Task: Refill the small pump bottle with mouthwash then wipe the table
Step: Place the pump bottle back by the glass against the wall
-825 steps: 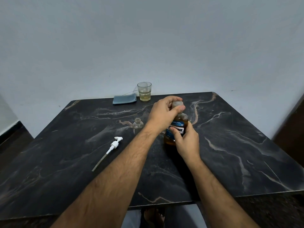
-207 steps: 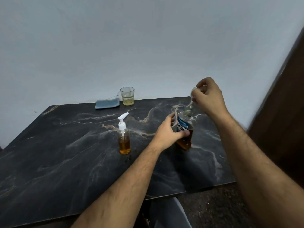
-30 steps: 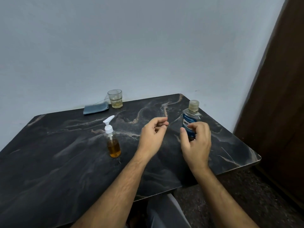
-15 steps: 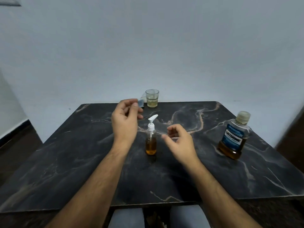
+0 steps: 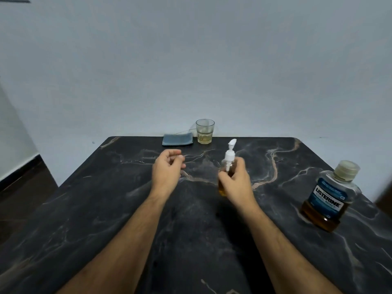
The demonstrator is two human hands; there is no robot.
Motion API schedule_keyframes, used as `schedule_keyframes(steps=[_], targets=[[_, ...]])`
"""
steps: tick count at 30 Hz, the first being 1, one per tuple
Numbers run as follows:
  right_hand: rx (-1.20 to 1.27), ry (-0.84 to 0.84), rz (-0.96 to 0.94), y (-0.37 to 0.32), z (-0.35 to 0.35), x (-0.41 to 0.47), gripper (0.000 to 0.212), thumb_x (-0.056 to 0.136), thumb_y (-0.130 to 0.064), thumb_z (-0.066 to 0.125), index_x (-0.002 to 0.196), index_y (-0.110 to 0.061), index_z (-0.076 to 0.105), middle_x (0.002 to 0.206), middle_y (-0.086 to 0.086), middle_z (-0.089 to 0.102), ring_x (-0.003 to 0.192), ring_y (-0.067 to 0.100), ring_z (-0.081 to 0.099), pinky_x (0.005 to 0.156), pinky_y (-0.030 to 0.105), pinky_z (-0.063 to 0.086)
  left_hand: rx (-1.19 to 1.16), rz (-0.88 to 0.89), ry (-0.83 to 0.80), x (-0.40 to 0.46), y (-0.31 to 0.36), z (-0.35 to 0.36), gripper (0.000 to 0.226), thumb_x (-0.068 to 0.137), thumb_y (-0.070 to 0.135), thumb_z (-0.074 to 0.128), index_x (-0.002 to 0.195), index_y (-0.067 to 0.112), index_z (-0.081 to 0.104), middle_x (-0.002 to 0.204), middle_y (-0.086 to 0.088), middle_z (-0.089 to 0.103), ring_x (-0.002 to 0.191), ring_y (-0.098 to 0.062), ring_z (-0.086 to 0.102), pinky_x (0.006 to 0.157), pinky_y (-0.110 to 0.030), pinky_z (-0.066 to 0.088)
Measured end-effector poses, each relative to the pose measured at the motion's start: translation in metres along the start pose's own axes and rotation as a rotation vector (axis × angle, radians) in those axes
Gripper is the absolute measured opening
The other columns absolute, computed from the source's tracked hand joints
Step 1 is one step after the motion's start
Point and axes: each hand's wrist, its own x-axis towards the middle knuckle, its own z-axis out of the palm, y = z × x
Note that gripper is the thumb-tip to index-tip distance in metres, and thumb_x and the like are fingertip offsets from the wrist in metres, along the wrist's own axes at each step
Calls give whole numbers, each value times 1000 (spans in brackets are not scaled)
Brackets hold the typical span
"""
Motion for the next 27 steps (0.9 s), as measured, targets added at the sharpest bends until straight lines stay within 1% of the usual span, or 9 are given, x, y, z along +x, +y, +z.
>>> schedule_keyframes(steps=[3, 5, 7, 9, 12, 16, 18, 21, 27], targets=[[89, 62, 7, 6, -11, 24, 36, 84, -11, 62, 111, -25, 43, 92, -8, 60, 82, 14, 59, 76, 35, 48, 76, -37, -69, 33, -4, 29, 16, 91, 19, 64, 100, 32, 59, 97, 6, 70, 90, -12, 71, 76, -37, 60], [126, 110, 1, 9, -15, 39, 40, 85, -18, 68, 112, -27, 41, 92, -7, 60, 81, 11, 58, 73, 28, 47, 94, -78, -106, 58, -8, 50, 31, 89, 21, 68, 118, 24, 58, 109, 6, 67, 101, -14, 66, 89, -42, 57], [121, 151, -8, 15, -16, 52, 42, 83, -31, 75, 111, -28, 43, 91, -5, 62, 80, 9, 59, 70, 23, 47, 103, -116, -120, 84, -13, 75, 53, 86, 19, 73, 134, 17, 52, 126, -1, 63, 109, -13, 61, 97, -37, 52], [124, 185, -15, 24, -15, 60, 39, 82, -34, 76, 107, -28, 47, 90, -3, 63, 78, 9, 60, 67, 19, 44, 129, -131, -125, 109, -19, 97, 72, 82, 18, 77, 145, 14, 41, 140, -5, 54, 116, -14, 56, 99, -28, 45], [134, 180, -38, 34, -12, 68, 31, 82, -34, 77, 97, -33, 49, 87, -5, 63, 73, 3, 57, 63, 11, 44, 185, -151, -118, 145, -33, 125, 100, 76, 22, 84, 154, 11, 22, 153, -10, 39, 137, -23, 42, 110, -34, 35], [117, 139, -73, 36, -8, 86, 26, 82, -39, 75, 92, -33, 51, 82, -7, 63, 71, 6, 60, 64, 17, 48, 219, -166, -69, 184, -54, 153, 120, 69, 27, 89, 156, 8, 7, 158, -13, 28, 144, -27, 30, 115, -35, 28], [120, 134, -75, 38, -6, 93, 24, 83, -39, 74, 92, -33, 53, 83, -5, 65, 74, 13, 64, 66, 22, 50, 232, -168, -40, 201, -63, 161, 123, 67, 30, 90, 156, 9, 7, 158, -13, 26, 144, -28, 29, 115, -37, 29], [104, 133, -64, 45, -5, 100, 21, 83, -38, 75, 89, -32, 56, 83, -4, 65, 73, 11, 62, 64, 16, 47, 225, -148, -18, 218, -75, 171, 116, 66, 30, 90, 153, 11, 15, 155, -13, 31, 141, -29, 34, 114, -40, 33], [117, 107, -47, 60, -2, 106, 17, 83, -30, 77, 84, -24, 61, 73, -5, 63, 67, 9, 59, 64, 25, 48, 205, -96, 12, 229, -92, 189, 102, 67, 30, 89, 145, 11, 26, 147, -11, 41, 133, -27, 42, 106, -33, 38]])
